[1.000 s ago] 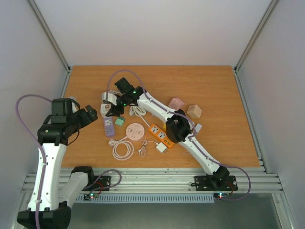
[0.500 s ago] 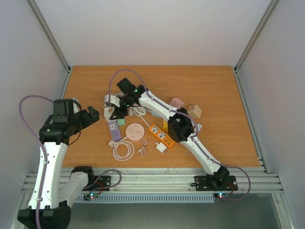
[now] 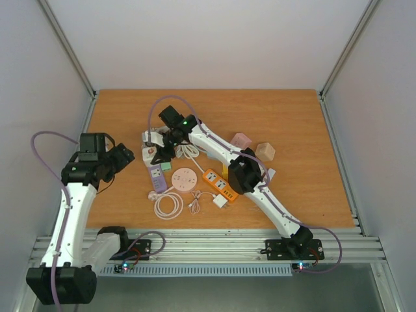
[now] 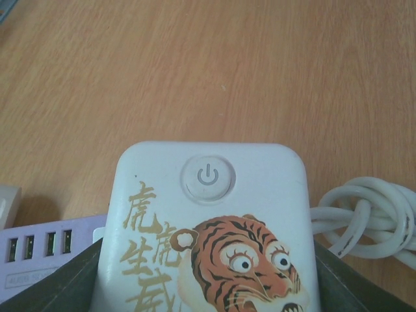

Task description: Insert the plug

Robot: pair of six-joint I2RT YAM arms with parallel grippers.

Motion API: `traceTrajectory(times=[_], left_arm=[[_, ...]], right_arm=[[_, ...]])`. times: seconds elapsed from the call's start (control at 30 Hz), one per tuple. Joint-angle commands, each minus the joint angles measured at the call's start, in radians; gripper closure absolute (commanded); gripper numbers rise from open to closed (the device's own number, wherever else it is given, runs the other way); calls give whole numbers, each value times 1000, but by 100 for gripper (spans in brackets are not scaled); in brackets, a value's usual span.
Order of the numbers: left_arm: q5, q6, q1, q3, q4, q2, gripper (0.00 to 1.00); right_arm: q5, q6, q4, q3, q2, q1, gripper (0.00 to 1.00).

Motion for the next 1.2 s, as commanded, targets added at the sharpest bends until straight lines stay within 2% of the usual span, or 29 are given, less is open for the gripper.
traceTrajectory(times=[0.0, 0.13, 0.4, 0.63, 0.7, 1.0, 1.17], left_arm=[[-2, -147, 11, -54, 103, 38, 18], [12, -231, 22, -94, 170, 77, 23], [118, -268, 22, -112, 306, 217, 24], [201, -260, 24, -112, 375, 318, 30], [232, -253, 23, -112, 387, 351, 33], [423, -250, 23, -146, 534, 499, 39], [461, -258, 22, -169, 574, 517, 46]], right_arm=[[36, -75, -71, 36, 85, 0, 63], [34, -138, -176, 65, 104, -1, 60], [25, -217, -310, 65, 95, -30, 64], [4, -209, -300, 81, 100, -32, 61], [12, -194, -294, 82, 107, -32, 57], [22, -156, -253, 82, 97, -32, 52], [27, -142, -232, 82, 91, -32, 46]])
